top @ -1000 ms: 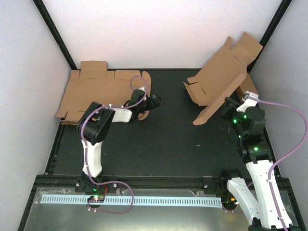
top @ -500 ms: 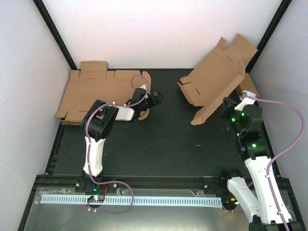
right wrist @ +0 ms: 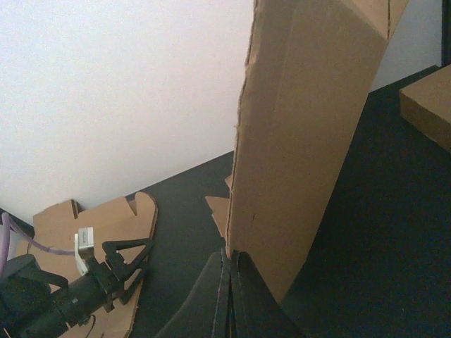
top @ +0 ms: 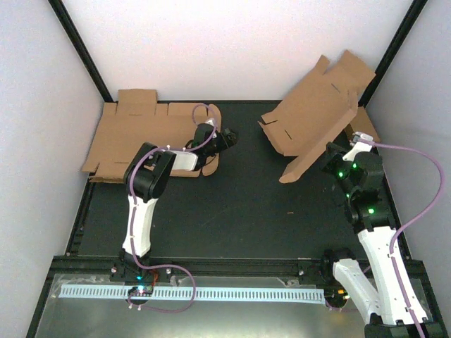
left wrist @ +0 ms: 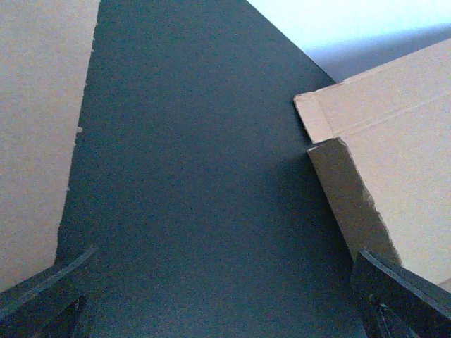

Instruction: Fold the paper box

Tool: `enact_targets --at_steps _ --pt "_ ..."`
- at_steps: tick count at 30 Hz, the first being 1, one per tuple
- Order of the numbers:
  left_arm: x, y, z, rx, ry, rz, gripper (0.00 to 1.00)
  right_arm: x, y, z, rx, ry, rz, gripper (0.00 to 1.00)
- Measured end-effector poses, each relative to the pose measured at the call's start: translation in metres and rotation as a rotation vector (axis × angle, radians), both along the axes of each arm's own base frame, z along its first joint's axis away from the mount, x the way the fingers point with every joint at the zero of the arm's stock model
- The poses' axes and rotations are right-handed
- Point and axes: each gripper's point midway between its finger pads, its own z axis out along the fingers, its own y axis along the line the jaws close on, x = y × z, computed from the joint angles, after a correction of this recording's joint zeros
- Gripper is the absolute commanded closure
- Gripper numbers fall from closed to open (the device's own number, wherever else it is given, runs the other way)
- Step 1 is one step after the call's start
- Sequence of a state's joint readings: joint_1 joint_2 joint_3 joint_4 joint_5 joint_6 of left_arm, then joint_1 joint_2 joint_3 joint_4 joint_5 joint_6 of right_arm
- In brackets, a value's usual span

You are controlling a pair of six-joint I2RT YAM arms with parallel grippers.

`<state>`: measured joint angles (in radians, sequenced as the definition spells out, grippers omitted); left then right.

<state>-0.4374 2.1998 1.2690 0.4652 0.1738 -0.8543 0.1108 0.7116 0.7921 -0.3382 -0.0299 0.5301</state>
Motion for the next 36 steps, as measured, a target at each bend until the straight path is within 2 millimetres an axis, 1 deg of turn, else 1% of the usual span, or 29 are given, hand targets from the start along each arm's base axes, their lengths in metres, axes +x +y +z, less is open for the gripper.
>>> enact_targets --at_steps 4,7,11,14,16,20,23,27,30,31,32,33,36 --pt "0.001 -0.005 0.002 -0.024 -0.009 -0.001 0.01 0.001 0.000 -0.001 -0.001 0.004 0.001 0.99" --pt "0.001 -0.013 0.004 -0.043 -0.019 -0.004 0.01 0.001 0.000 -0.002 -0.001 0.006 0.001 0.98" --pt "0.005 -0.033 0.005 -0.067 -0.033 -0.020 0.01 0.001 0.000 -0.002 -0.001 0.008 0.001 0.98" --pt "0.007 -0.046 0.000 -0.080 -0.032 -0.029 0.01 0.001 0.001 -0.002 -0.001 0.010 0.005 0.99" --pt "0.008 -0.053 0.002 -0.089 -0.043 -0.034 0.01 0.001 0.002 -0.002 0.001 0.012 0.012 0.99" --pt "0.007 -0.056 0.003 -0.097 -0.053 -0.040 0.01 -0.001 0.011 0.007 0.012 0.004 0.061 0.98" --pt "0.000 -0.051 0.003 -0.089 -0.054 -0.043 0.01 -0.004 0.023 0.023 0.029 -0.013 0.133 0.99" --pt "-0.018 -0.037 0.007 -0.065 -0.036 -0.047 0.01 -0.010 0.043 0.057 0.060 -0.057 0.252 0.98" --pt "-0.033 -0.024 0.022 -0.061 -0.042 -0.056 0.01 -0.016 0.060 0.082 0.090 -0.089 0.350 0.99" --pt "-0.040 -0.019 0.030 -0.060 -0.050 -0.059 0.01 -0.019 0.070 0.091 0.105 -0.098 0.398 0.99" --pt "-0.042 -0.014 0.033 -0.058 -0.053 -0.054 0.01 -0.020 0.077 0.097 0.115 -0.103 0.432 0.98" --pt "-0.046 -0.008 0.038 -0.055 -0.064 -0.053 0.01 -0.023 0.086 0.104 0.127 -0.108 0.472 0.99" --pt "-0.060 0.012 0.045 -0.022 -0.064 -0.046 0.01 -0.030 0.110 0.118 0.161 -0.115 0.586 0.98"
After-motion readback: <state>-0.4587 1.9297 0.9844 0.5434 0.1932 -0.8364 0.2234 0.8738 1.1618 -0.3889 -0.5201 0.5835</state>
